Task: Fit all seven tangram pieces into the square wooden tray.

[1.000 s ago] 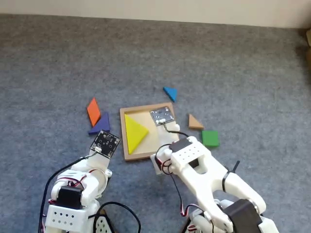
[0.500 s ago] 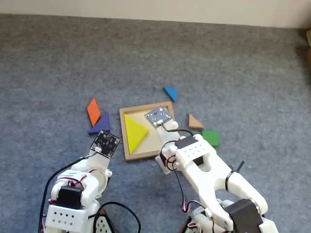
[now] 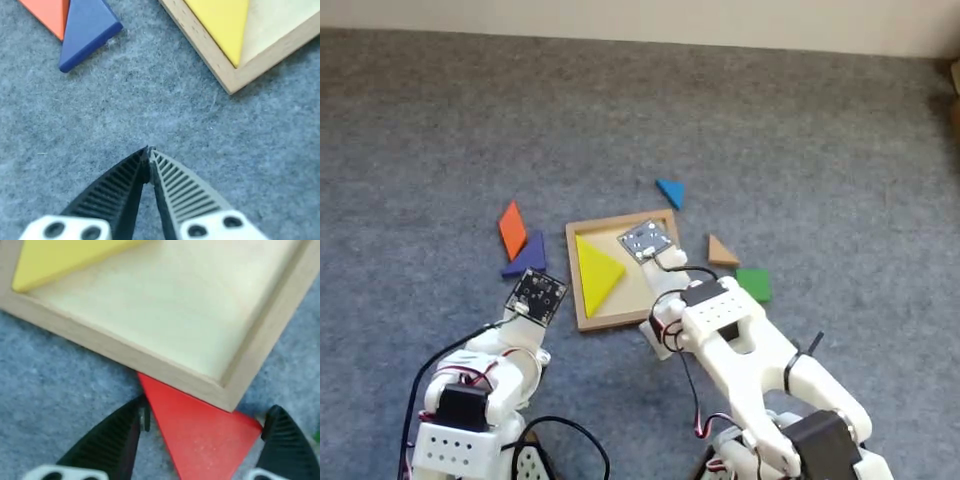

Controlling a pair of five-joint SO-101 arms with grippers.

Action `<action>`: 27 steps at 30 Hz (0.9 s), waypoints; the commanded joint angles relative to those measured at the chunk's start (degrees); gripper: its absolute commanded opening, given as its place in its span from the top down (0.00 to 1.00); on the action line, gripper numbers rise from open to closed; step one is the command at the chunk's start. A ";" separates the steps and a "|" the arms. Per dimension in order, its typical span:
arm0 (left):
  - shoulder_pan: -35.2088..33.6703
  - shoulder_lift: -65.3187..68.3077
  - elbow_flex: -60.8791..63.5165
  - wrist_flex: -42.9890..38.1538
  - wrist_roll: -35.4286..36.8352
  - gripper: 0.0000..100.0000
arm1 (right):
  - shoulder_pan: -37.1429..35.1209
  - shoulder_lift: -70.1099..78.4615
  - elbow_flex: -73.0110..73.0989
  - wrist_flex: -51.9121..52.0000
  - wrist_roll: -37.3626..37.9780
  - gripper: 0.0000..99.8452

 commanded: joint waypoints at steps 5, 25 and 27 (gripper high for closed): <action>-0.48 -2.33 1.10 0.18 0.44 0.99 | 2.24 0.22 -2.07 4.35 0.79 0.66; -0.48 -2.33 1.10 0.18 0.44 0.99 | 2.33 1.01 -1.98 7.34 15.21 0.66; -0.48 -2.33 1.10 0.18 0.44 0.99 | 2.24 2.95 -2.33 8.84 15.21 0.66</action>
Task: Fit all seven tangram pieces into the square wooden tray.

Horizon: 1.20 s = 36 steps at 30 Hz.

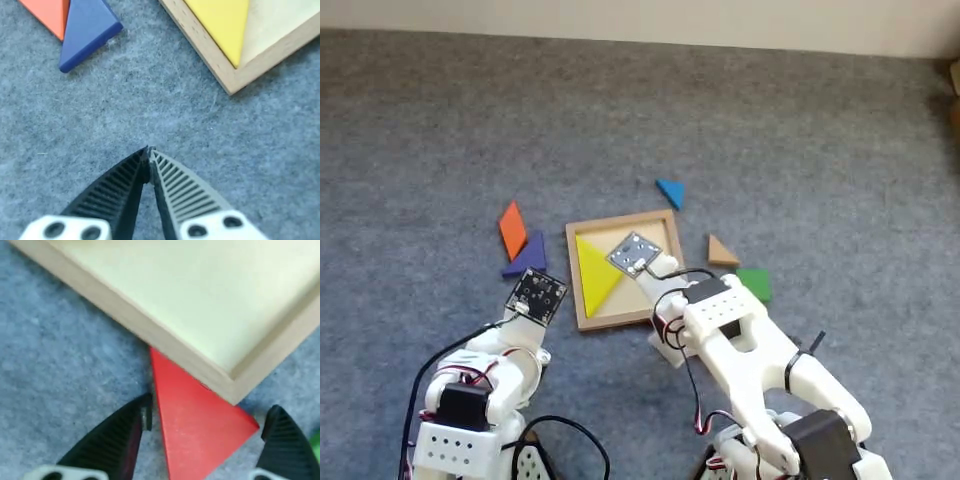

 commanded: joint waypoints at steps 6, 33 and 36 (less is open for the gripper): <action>-0.48 -2.33 1.10 0.18 0.44 0.99 | 1.54 9.71 -1.54 3.82 0.97 0.70; -0.48 -2.33 1.10 0.18 0.44 0.99 | 5.58 -5.93 -8.40 15.96 0.97 0.74; -0.48 -2.33 1.10 0.18 0.44 0.99 | 5.58 -6.02 -8.40 15.96 0.97 0.74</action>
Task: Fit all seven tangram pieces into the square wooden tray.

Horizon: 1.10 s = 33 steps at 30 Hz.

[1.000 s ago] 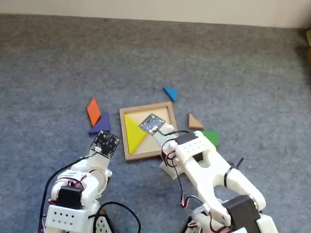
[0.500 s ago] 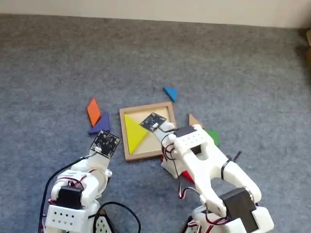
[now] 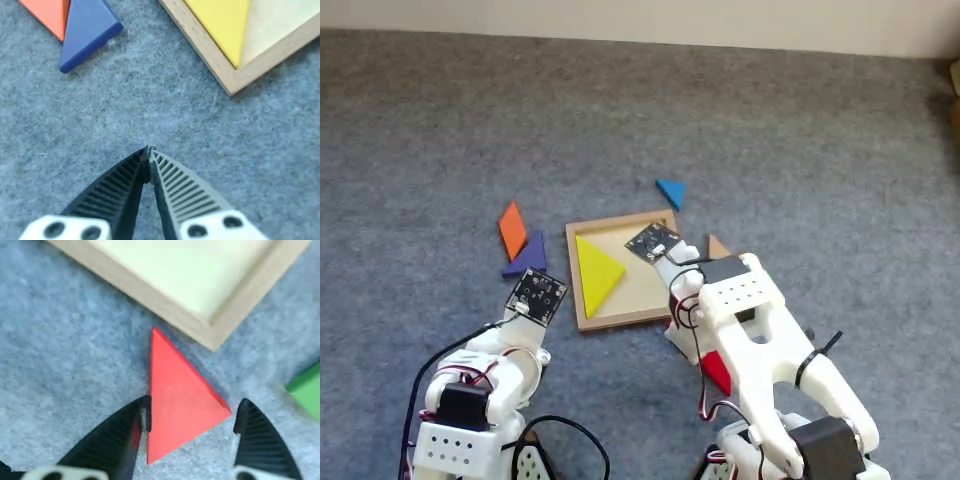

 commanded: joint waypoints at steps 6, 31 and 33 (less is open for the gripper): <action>-0.48 -2.33 1.10 0.18 0.44 0.99 | 1.01 -2.68 -1.01 0.40 -1.93 0.74; -0.48 -2.33 1.10 0.18 0.44 0.99 | -5.41 -2.59 9.63 -5.32 -5.19 0.62; -0.48 -2.33 1.10 0.18 0.44 0.99 | -5.41 -2.59 9.63 -5.76 -5.19 0.62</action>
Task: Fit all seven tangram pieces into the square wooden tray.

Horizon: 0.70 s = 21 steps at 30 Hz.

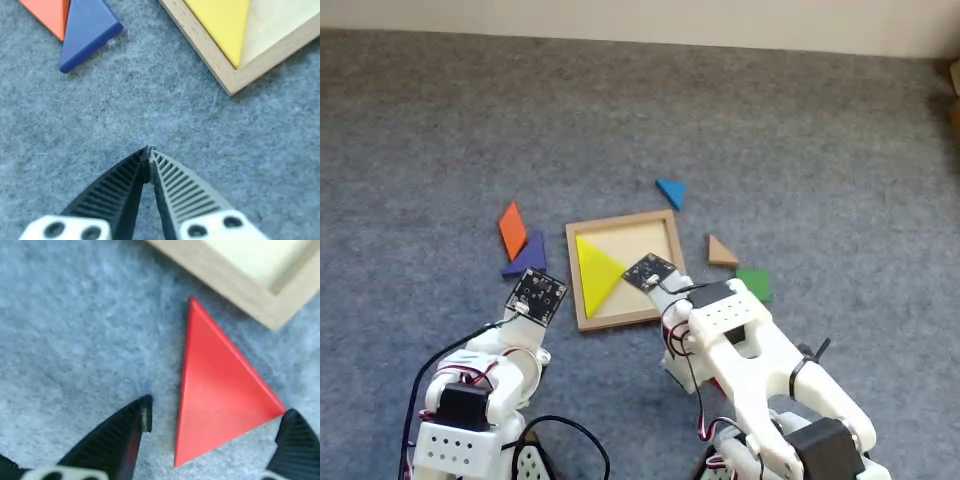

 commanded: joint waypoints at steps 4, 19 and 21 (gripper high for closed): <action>-0.48 -2.33 1.10 0.18 0.44 0.99 | -0.84 -2.24 0.31 -4.44 -0.18 0.62; -0.48 -2.33 1.10 0.18 0.44 0.99 | -0.84 -2.24 0.48 -4.97 2.64 0.65; -0.48 -2.33 1.10 0.18 0.44 0.99 | -0.84 -2.24 0.48 -4.97 2.64 0.68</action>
